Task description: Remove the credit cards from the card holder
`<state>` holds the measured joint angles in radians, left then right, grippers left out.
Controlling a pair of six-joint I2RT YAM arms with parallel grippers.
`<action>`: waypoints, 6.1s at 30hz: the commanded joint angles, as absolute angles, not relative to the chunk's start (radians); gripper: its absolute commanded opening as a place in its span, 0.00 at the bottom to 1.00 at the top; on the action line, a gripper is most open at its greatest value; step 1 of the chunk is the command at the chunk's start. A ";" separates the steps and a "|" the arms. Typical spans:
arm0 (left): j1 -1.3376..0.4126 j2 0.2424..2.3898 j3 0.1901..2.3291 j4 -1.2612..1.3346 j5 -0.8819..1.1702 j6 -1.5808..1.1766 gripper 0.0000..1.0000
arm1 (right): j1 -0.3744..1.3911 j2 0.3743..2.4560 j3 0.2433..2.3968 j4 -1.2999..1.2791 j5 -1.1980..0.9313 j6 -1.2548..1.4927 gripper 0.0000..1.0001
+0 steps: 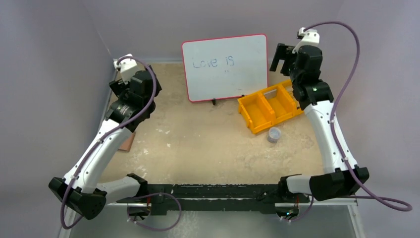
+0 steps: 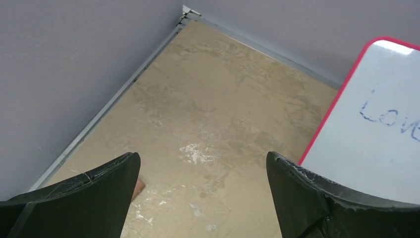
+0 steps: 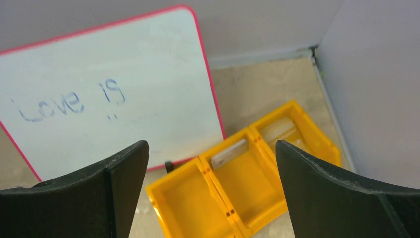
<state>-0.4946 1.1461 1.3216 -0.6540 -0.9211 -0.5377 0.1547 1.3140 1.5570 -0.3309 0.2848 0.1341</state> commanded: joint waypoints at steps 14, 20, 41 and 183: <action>-0.226 1.137 1.218 -0.572 -0.640 -0.629 1.00 | 0.126 1.279 1.100 -0.256 0.057 0.291 1.00; -0.191 1.140 1.112 -0.541 -0.438 -0.680 0.99 | 0.123 1.325 1.056 -0.218 -0.166 0.299 0.97; -0.171 1.052 1.025 -0.560 -0.415 -0.750 0.98 | 0.271 1.703 1.206 -0.174 -0.391 0.335 0.93; -0.246 1.312 0.935 -0.543 -0.645 -0.801 0.88 | 0.090 1.139 0.915 0.024 -0.231 0.450 0.99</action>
